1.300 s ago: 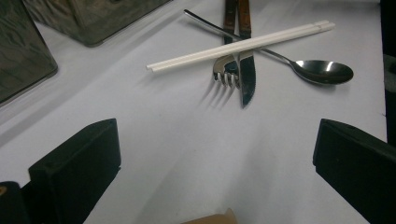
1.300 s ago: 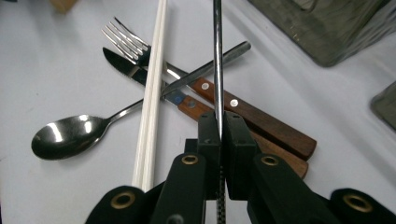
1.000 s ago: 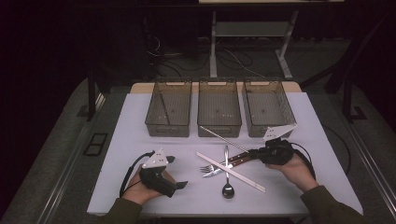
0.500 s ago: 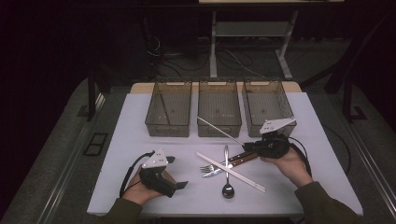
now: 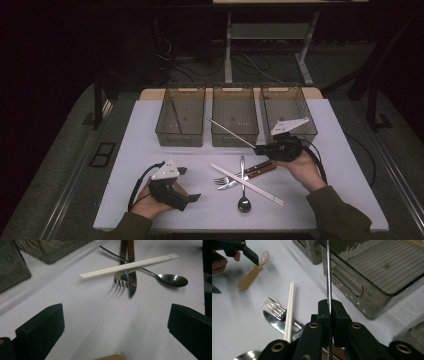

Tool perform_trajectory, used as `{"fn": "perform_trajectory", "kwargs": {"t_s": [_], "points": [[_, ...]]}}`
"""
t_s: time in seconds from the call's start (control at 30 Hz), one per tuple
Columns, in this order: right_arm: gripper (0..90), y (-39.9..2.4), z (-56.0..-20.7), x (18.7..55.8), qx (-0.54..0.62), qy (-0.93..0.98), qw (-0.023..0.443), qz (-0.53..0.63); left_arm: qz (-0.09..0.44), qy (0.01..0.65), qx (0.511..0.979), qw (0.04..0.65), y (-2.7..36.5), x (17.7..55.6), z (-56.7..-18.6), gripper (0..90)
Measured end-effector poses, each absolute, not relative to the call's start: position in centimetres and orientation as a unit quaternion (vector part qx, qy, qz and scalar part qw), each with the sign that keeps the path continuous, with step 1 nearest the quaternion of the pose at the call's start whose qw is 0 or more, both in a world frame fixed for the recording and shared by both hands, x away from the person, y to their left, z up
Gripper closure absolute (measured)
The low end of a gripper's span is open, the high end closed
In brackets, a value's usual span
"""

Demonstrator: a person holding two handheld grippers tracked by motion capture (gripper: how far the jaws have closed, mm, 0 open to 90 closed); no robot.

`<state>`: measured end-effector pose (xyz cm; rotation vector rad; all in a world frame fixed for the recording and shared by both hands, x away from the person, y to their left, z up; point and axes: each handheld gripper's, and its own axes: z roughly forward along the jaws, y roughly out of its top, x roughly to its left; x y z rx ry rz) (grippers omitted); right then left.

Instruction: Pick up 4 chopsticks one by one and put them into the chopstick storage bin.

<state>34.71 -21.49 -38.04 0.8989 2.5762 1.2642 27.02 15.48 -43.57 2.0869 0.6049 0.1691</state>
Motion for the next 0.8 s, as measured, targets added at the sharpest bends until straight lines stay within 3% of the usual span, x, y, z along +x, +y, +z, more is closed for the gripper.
{"fn": "perform_trajectory", "kwargs": {"t_s": [0.8], "points": [[86.6, -17.0, -35.4, 38.8, 0.320, 0.853, 0.077, 0.405, 0.069, 0.248, 0.848, 0.464, 15.5, 27.0, -43.5, 0.0]]}}
